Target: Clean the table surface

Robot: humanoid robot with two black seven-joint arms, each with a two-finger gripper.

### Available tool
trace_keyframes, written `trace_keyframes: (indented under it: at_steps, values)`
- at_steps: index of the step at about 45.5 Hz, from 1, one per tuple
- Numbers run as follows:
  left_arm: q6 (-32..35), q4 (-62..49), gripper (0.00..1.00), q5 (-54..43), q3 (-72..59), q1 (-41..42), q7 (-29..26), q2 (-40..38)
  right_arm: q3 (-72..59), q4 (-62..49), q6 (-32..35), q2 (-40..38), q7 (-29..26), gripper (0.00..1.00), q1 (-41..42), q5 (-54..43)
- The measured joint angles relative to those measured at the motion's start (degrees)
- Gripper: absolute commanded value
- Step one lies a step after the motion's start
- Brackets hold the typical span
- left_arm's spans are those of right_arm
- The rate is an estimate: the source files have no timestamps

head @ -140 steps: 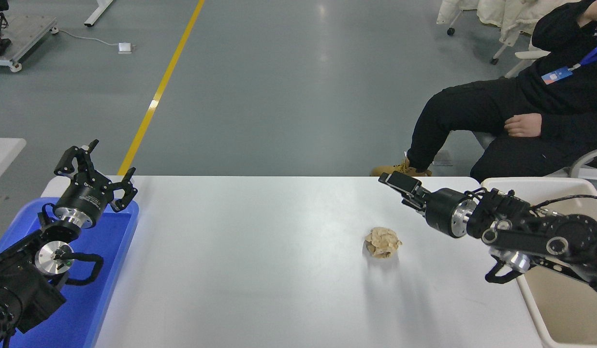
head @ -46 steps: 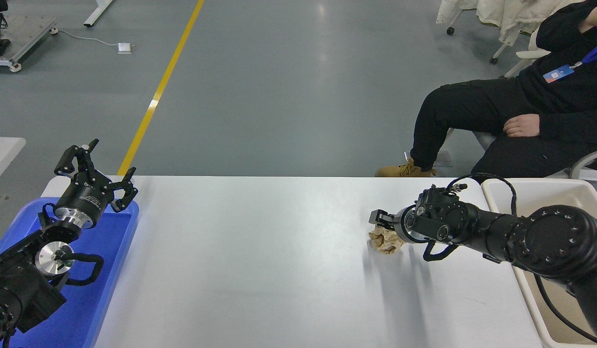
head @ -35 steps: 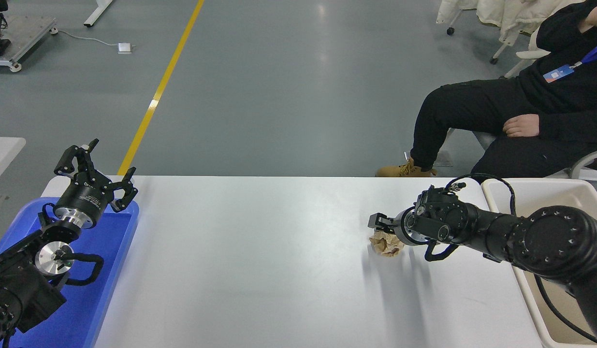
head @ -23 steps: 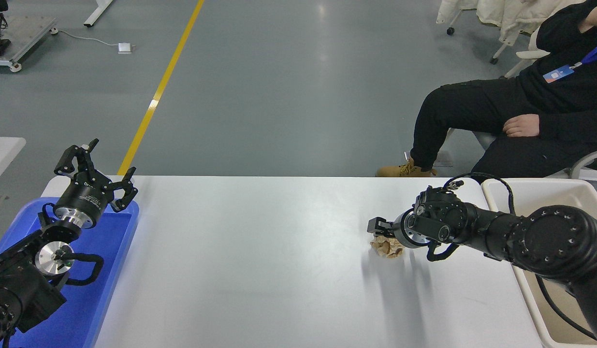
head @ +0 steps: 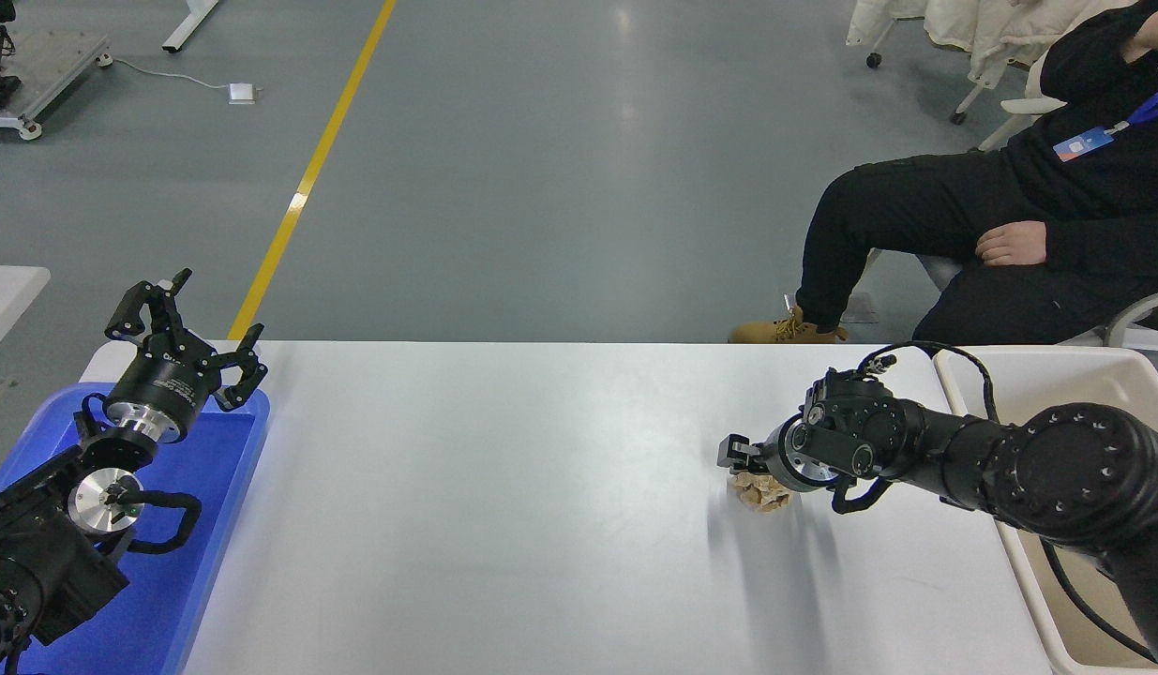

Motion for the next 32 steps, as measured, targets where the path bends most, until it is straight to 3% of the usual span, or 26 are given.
trace_keyframes:
  at_steps: [19,32]
  values:
    - [0.00,0.00,1.00,0.00,0.00,0.02,0.00,0.00,0.00,1.51,2.88,0.00,-0.09,0.00,3.30,0.71]
    - [0.00,0.00,1.00,-0.01,0.00,0.05,0.00,0.00,0.23,14.99,3.20,-6.82,-0.11,0.00,12.47,0.47]
